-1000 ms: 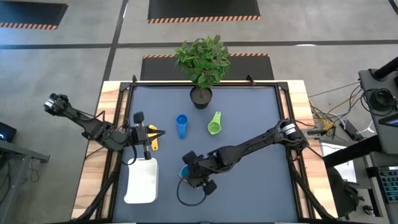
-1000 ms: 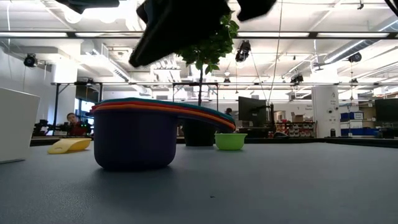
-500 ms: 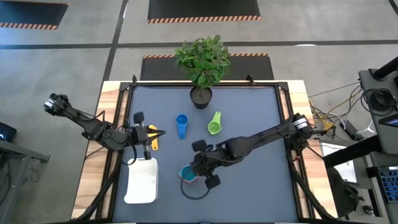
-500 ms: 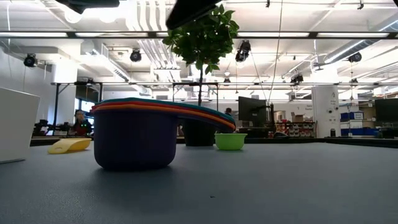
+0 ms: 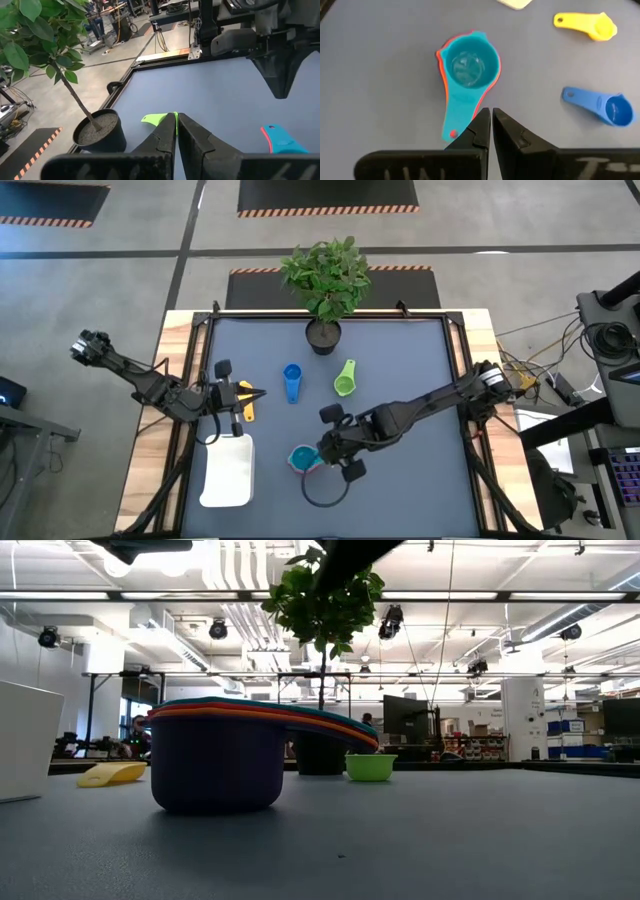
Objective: Nest measuring cups in basket
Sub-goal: Stack the light green measuring cup on the light blue measuring cup
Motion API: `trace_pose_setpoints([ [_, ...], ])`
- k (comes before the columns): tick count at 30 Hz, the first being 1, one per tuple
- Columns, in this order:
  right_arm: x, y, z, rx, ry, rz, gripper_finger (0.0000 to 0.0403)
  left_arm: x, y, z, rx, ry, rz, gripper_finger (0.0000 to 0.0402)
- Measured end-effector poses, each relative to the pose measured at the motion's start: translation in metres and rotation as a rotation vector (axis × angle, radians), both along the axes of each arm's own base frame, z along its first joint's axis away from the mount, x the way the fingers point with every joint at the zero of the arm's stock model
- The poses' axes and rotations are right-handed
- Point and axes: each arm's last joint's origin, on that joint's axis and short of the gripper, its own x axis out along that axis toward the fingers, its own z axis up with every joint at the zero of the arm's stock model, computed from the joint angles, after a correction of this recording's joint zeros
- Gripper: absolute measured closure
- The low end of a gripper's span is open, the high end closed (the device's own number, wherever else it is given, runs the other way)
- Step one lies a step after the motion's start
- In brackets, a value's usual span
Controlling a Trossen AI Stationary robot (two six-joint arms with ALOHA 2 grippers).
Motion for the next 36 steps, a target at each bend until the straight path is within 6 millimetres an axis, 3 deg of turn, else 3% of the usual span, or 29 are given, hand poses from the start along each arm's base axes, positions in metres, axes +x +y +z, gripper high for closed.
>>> trace_pose_setpoints([
  [7,-0.016,-0.007,-0.009,-0.013,0.024,-0.021,0.0394,0.000,0.000,0.000,-0.013,-0.003,0.004,0.0402],
  [13,-0.027,-0.023,-0.022,-0.161,0.029,-0.100,0.0394,0.000,0.000,0.000,-0.017,-0.004,0.004,0.0402],
  [21,-0.037,-0.060,-0.041,-0.122,0.005,-0.110,0.0394,0.000,0.000,0.000,-0.018,-0.006,0.004,0.0402],
  [30,-0.052,-0.102,-0.047,-0.048,-0.206,-0.110,0.0394,0.000,0.000,0.000,-0.023,-0.006,0.006,0.0402],
  [36,-0.061,-0.131,-0.073,-0.082,-0.173,-0.170,0.0394,0.000,0.000,0.000,-0.023,-0.006,0.006,0.0402],
])
